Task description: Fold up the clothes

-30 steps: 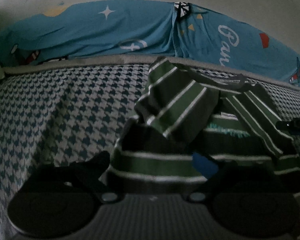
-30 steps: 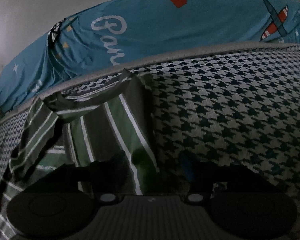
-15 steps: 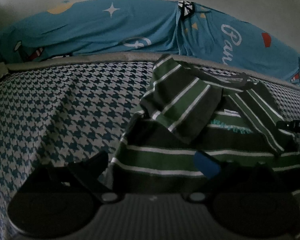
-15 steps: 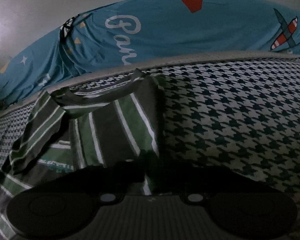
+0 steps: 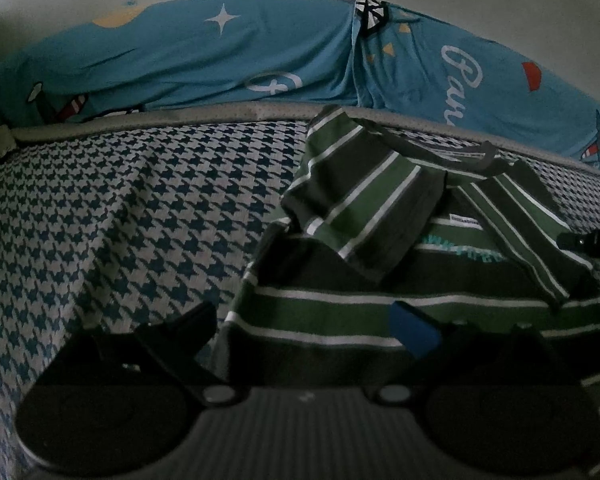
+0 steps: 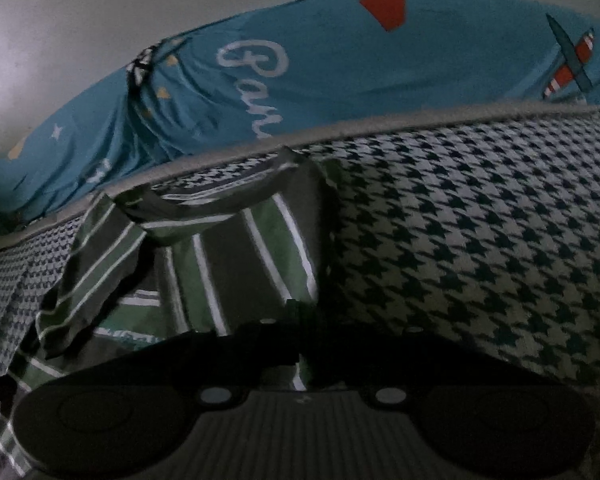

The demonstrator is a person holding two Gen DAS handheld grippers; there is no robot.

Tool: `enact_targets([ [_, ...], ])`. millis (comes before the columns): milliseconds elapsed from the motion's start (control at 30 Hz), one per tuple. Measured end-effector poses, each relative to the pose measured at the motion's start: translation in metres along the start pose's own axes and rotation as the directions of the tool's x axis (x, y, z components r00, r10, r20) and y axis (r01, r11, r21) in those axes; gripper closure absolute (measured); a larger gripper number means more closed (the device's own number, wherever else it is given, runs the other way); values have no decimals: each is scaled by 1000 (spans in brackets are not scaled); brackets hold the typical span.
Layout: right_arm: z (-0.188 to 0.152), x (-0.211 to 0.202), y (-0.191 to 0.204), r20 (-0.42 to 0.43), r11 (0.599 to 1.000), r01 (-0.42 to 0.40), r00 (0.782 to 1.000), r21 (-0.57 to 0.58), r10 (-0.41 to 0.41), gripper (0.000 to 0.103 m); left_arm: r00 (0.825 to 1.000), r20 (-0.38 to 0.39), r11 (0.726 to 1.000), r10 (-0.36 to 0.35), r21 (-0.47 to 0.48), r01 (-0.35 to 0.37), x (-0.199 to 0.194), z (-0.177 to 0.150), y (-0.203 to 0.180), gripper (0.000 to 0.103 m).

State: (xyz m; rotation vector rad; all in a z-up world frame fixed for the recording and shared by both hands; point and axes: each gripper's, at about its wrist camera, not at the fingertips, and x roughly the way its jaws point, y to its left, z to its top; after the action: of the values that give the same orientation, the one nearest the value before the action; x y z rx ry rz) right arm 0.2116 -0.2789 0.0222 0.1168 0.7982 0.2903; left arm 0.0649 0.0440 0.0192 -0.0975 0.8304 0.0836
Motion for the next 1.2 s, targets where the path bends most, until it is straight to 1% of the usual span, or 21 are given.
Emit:
enact_targets([
  [67, -1, 1, -2, -11, 1000, -2, 1000, 9, 2, 85, 1000, 0, 1000, 2, -1, -2, -1, 0, 1, 6],
  [133, -2, 3, -3, -22, 1000, -9, 1000, 12, 10, 81, 1000, -4, 1000, 5, -4, -5, -1, 1, 2, 6],
  [267, -4, 4, 0, -14, 1000, -5, 1000, -19, 5, 80, 1000, -12, 1000, 15, -4, -15, 0, 1, 4, 6],
  [300, -4, 5, 0, -13, 1000, -7, 1000, -14, 7, 82, 1000, -12, 1000, 18, -3, -18, -1, 1, 5, 5],
  [333, -3, 5, 0, -13, 1000, -11, 1000, -9, 11, 90, 1000, -14, 1000, 20, -2, -20, -1, 1, 6, 5],
  [367, -3, 4, 1, -13, 1000, -17, 1000, -5, 17, 91, 1000, -15, 1000, 22, -3, -22, -2, 1, 6, 5],
  [500, -2, 0, 12, 5, 1000, -26, 1000, -10, 26, 92, 1000, -13, 1000, 26, -7, -26, -6, 2, 10, 5],
  [633, -1, -8, 29, 33, 998, -54, 998, -22, 55, 93, 1000, -4, 1000, 25, -18, -25, -12, 4, 16, 5],
  [767, 3, -13, 47, 52, 996, -92, 994, -17, 93, 93, 1000, 1, 999, 25, -32, -25, -17, 6, 21, 5],
  [900, 7, -19, 73, 73, 988, -145, 986, -44, 148, 93, 1000, 14, 999, 22, -47, -21, -23, 8, 26, 4],
  [1100, 10, -21, 118, 84, 966, -239, 965, -100, 247, 93, 999, 21, 996, 29, -89, -27, -27, 8, 38, 4],
  [1200, 11, -16, 147, 79, 948, -287, 951, -141, 300, 93, 999, 22, 993, 37, -113, -34, -29, 8, 46, 4],
])
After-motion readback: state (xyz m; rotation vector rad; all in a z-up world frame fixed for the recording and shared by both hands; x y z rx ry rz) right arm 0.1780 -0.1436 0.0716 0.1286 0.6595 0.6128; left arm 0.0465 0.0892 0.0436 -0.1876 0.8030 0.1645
